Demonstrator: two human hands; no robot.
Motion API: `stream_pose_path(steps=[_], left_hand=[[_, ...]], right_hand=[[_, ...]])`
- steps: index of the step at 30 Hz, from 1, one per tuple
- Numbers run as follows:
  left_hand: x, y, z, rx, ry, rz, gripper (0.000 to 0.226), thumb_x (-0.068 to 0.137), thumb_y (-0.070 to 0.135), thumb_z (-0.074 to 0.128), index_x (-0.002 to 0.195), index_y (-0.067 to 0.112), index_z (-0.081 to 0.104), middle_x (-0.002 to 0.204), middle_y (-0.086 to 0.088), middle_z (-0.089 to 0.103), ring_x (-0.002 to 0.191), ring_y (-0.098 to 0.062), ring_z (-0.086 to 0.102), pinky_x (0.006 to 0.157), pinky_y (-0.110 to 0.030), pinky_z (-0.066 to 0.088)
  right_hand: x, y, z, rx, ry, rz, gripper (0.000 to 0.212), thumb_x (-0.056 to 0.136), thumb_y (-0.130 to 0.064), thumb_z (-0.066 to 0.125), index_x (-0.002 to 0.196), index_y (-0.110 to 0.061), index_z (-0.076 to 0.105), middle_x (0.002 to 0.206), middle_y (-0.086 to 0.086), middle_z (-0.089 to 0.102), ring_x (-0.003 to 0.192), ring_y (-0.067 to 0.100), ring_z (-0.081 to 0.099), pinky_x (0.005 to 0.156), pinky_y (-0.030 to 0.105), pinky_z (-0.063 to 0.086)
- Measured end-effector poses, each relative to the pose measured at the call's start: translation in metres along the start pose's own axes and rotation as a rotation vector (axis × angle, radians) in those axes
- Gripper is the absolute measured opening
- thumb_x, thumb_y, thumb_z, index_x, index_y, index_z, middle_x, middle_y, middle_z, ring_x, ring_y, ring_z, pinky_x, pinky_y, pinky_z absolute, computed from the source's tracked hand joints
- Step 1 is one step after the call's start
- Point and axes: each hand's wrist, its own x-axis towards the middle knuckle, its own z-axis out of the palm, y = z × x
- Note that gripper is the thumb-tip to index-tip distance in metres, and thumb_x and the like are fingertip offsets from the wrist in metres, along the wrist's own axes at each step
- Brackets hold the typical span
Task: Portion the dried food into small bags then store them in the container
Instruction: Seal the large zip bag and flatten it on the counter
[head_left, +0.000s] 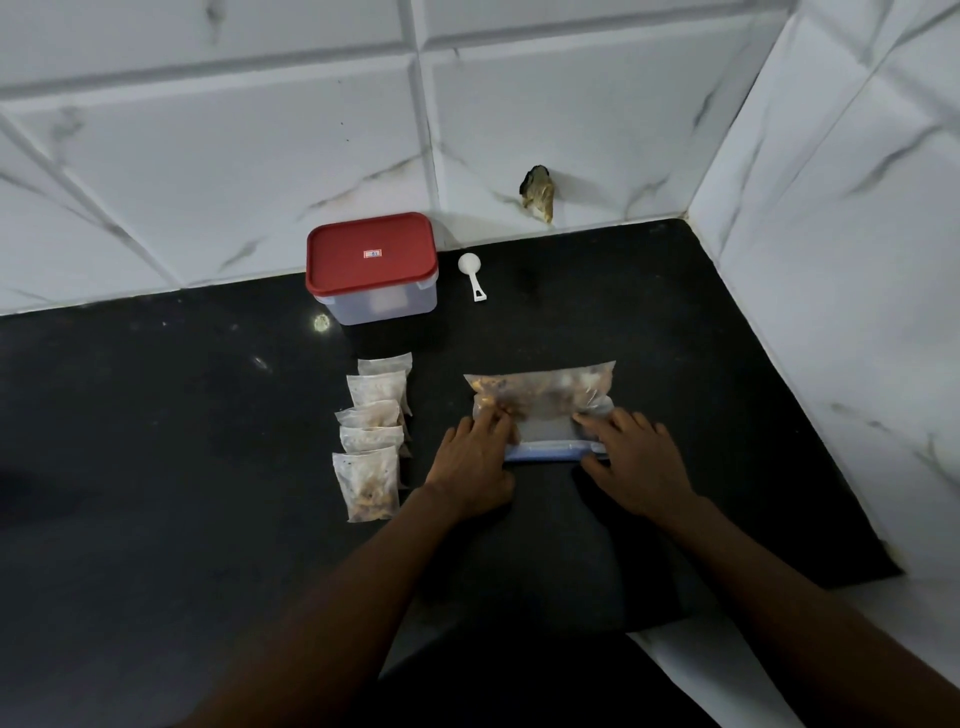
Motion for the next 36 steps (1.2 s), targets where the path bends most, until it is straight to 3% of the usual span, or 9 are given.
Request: stream_pose_path(steps=[5,9,11,14,19,22,24,29,36], left_hand=[[-0.003,-0.007,-0.001,-0.008,0.026,0.022,0.059,0.088,0.035,0.067,0.139,0.026,0.041,0.146,-0.001,0.044,0.128,-0.022,0.050,0.111,-0.042,0.041],[-0.009,-0.015,0.002,0.086,0.108,0.107,0.047,0.098,0.039,0.057,0.142,0.029,0.045,0.149,0.003,0.046,0.130,-0.017,0.052,0.108,-0.038,0.038],[-0.011,-0.018,0.003,0.132,0.120,0.144,0.038,0.102,0.038,0.052,0.139,0.028,0.054,0.147,0.003,0.049,0.128,-0.019,0.054,0.105,-0.038,0.039],[-0.013,-0.019,0.004,0.162,0.146,0.164,0.034,0.105,0.034,0.048,0.136,0.028,0.061,0.139,0.002,0.058,0.124,-0.020,0.056,0.101,-0.038,0.039],[-0.010,-0.017,-0.001,0.120,0.178,0.119,0.033,0.105,0.029,0.044,0.136,0.028,0.056,0.135,0.001,0.064,0.117,-0.021,0.061,0.098,-0.036,0.037],[-0.008,-0.014,-0.004,0.072,0.166,0.069,0.039,0.104,0.026,0.047,0.144,0.025,0.047,0.146,-0.001,0.052,0.114,-0.027,0.062,0.096,-0.037,0.043],[-0.004,-0.014,-0.004,0.082,0.160,0.051,0.042,0.104,0.025,0.048,0.146,0.025,0.048,0.151,0.000,0.044,0.118,-0.027,0.060,0.097,-0.038,0.044],[0.003,-0.011,-0.003,0.107,0.117,0.001,0.044,0.103,0.029,0.048,0.147,0.030,0.048,0.153,0.002,0.043,0.129,-0.023,0.053,0.106,-0.042,0.040],[0.013,-0.001,-0.004,0.050,0.094,-0.093,0.050,0.101,0.028,0.053,0.149,0.028,0.041,0.151,-0.003,0.038,0.127,-0.029,0.052,0.109,-0.046,0.042]], right_hand=[[0.002,0.000,-0.002,0.049,0.075,-0.020,0.048,0.087,-0.048,0.063,0.131,-0.028,0.058,0.118,-0.003,0.058,0.097,0.014,0.057,0.076,0.029,0.035],[-0.002,0.004,-0.002,0.078,0.169,-0.097,0.035,0.087,-0.047,0.053,0.111,-0.025,0.066,0.110,-0.004,0.062,0.093,0.014,0.059,0.078,0.031,0.040],[-0.005,0.008,0.001,0.089,0.169,-0.126,0.025,0.089,-0.040,0.062,0.108,-0.026,0.069,0.110,-0.004,0.063,0.096,0.015,0.058,0.081,0.032,0.042],[-0.007,0.014,0.005,0.087,0.141,-0.142,0.027,0.088,-0.038,0.070,0.112,-0.025,0.070,0.108,-0.004,0.064,0.095,0.014,0.057,0.078,0.029,0.038],[-0.002,0.021,0.000,0.142,0.188,-0.147,0.023,0.098,-0.031,0.059,0.117,-0.025,0.070,0.109,-0.004,0.072,0.096,0.011,0.063,0.086,0.034,0.047],[0.004,0.021,-0.005,0.172,0.206,-0.137,0.025,0.099,-0.029,0.058,0.121,-0.024,0.067,0.108,-0.001,0.074,0.091,0.013,0.066,0.084,0.037,0.050],[0.008,0.019,-0.005,0.167,0.186,-0.134,0.027,0.099,-0.028,0.057,0.125,-0.025,0.066,0.114,-0.004,0.070,0.092,0.010,0.064,0.081,0.032,0.050],[0.015,0.013,0.001,0.077,0.137,-0.085,0.034,0.100,-0.029,0.050,0.132,-0.027,0.063,0.122,-0.006,0.061,0.098,0.011,0.058,0.077,0.032,0.048],[0.018,0.010,0.004,0.123,0.109,-0.026,0.036,0.101,-0.032,0.047,0.136,-0.026,0.056,0.123,-0.002,0.056,0.097,0.010,0.054,0.078,0.030,0.053]])
